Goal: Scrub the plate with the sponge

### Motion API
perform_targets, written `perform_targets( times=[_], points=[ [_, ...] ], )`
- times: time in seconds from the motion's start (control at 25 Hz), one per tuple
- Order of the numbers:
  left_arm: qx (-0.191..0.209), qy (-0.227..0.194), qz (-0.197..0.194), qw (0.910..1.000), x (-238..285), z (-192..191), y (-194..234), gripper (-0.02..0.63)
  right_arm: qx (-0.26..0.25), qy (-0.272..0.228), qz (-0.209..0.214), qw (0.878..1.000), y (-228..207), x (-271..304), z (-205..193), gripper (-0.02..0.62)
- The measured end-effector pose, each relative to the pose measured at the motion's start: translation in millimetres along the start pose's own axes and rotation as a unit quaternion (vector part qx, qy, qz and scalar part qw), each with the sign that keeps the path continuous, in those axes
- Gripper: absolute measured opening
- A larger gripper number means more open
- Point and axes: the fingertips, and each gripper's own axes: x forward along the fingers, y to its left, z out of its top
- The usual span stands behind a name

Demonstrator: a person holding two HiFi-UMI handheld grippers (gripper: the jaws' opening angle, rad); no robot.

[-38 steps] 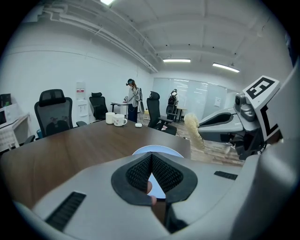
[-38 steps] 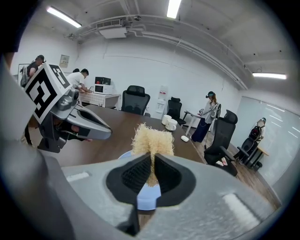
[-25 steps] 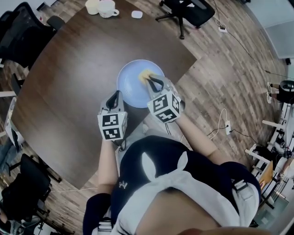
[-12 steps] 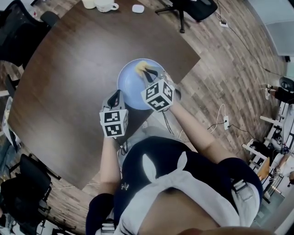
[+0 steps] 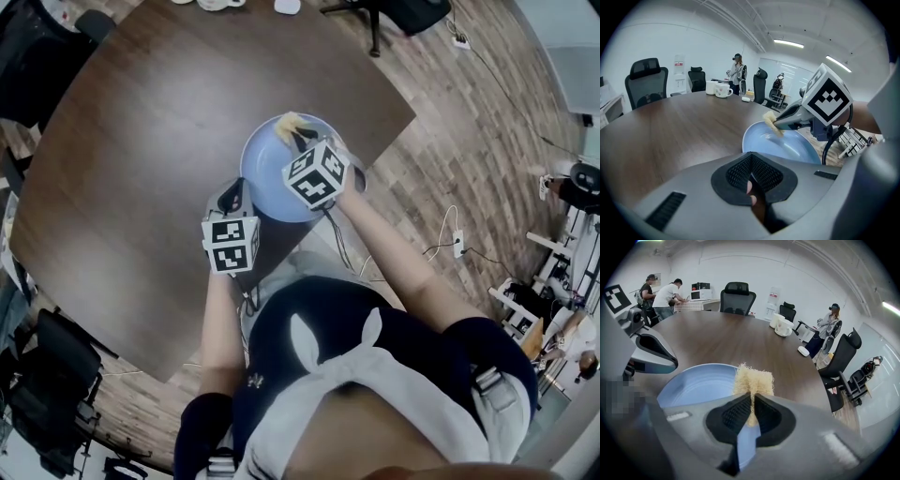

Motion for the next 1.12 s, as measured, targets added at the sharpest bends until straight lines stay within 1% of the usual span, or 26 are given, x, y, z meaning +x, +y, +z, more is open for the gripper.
perform_targets(
  times=[0.24, 0.52, 0.92, 1.12],
  points=[
    [-0.002, 0.009, -0.005, 0.9999, 8, -3, 4, 0.006, 0.005, 0.023, 0.006, 1.0, -3, 17, -2, 0.021],
    [-0.005, 0.021, -0.011, 0.9997, 12, -12, 2, 0.006, 0.026, 0.02, -0.004, 0.999, -6, 23, -5, 0.021],
    [-0.008, 0.026, -0.025, 0.9993, 12, -14, 2, 0.006, 0.014, 0.02, -0.004, 1.0, 4, 29, -1, 0.021],
    [-0.008, 0.026, -0.026, 0.9993, 13, -13, 3, 0.006, 0.018, 0.015, -0.004, 1.0, 7, 29, 2, 0.021]
  ],
)
